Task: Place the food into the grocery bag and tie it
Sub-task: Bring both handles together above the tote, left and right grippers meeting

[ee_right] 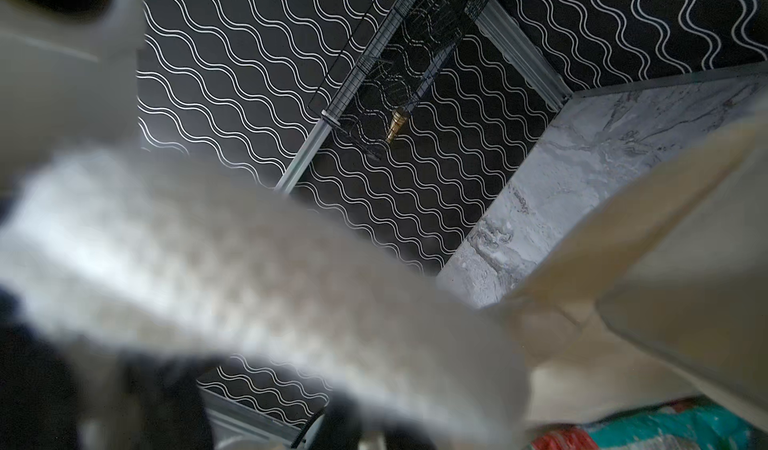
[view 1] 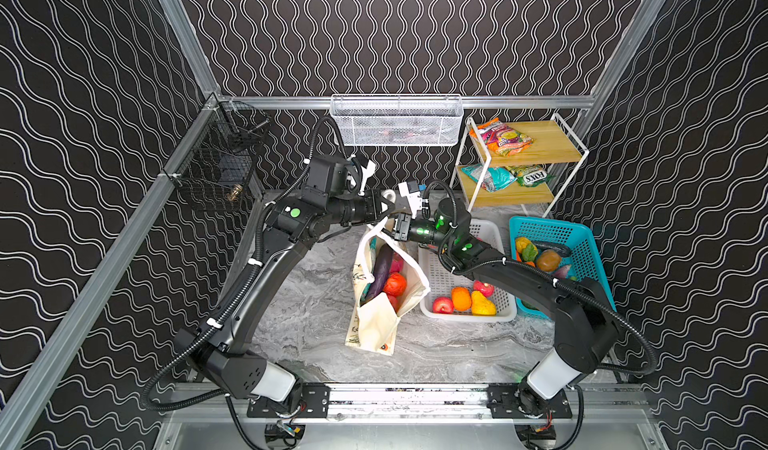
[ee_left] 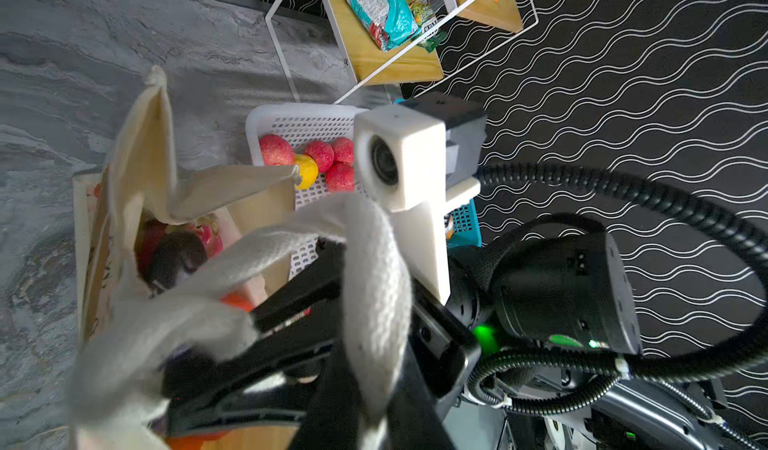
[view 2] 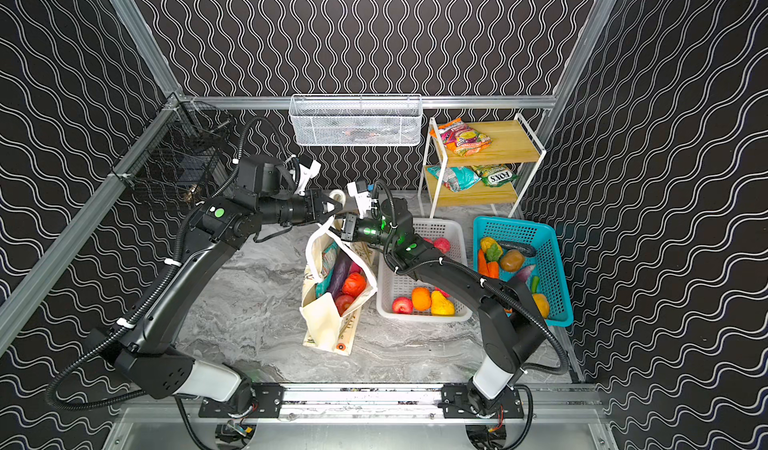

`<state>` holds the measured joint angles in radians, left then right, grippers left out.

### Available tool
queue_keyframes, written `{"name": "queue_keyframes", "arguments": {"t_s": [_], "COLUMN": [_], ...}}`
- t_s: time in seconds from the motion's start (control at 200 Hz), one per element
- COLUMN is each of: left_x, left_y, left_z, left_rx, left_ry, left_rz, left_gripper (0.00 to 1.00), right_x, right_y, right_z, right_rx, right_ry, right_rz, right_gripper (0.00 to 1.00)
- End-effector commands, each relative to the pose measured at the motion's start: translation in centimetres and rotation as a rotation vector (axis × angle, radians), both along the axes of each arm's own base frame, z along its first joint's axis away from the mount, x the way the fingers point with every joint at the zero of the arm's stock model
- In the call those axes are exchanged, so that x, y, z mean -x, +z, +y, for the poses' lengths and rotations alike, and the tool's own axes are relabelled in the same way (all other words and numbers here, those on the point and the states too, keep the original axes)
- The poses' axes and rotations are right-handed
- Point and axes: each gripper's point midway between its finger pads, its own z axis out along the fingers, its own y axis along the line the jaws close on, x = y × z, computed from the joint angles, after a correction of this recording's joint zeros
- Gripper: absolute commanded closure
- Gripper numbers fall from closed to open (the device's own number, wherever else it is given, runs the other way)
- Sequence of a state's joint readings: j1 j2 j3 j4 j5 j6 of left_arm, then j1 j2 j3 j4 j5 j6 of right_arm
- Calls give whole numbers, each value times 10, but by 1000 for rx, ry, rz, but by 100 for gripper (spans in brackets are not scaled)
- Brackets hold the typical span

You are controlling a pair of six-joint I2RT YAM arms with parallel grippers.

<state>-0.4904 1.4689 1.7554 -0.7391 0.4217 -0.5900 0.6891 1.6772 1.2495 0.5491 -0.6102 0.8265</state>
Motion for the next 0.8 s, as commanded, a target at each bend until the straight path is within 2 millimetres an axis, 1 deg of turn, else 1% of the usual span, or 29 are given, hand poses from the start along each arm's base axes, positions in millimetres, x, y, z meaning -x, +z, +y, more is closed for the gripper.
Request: {"name": "queue_keyframes", "arguments": {"t_s": [0.0,0.115,0.245,0.35,0.42,0.496,0.576,0.616,0.691,0.796], "left_x": [6,10,17,22,25,28,32,33,36,40], "left_y": [-2,-3,-3,-10,-16,-20,-25,-27,-27,-26], "left_z": [2,4,7,9,9,10,11,11,11,14], "left_rx": [-27,-35,-43,-49,-54,-59,-66,-68,-64,-75], "left_ry": [-14,-22,-27,-32,-38,-45,-58,-64,-74,-76], "left_rz": [-11,-9,-8,7,19,21,25,27,22,11], "left_gripper": [95,94,93,91,87,80,68,61,49,43], "right_x": [-10,-17,-23,-26,-27,-29,-30,-30,-30,-32], "right_y": [28,33,40,46,50,53,55,56,56,57], "right_z": [-1,-1,-6,-9,-10,-12,-13,-14,-13,-14], "right_rx": [-93,-129,-163,-185,-195,-206,-215,-218,-222,-225], "right_ry": [-32,-48,-73,-90,-95,-104,-106,-109,-109,-113], "right_rz": [-76,-89,-111,-133,-142,-151,-157,-160,-163,-164], "right_gripper": [100,100,100,100,100,100,100,100,100,100]}}
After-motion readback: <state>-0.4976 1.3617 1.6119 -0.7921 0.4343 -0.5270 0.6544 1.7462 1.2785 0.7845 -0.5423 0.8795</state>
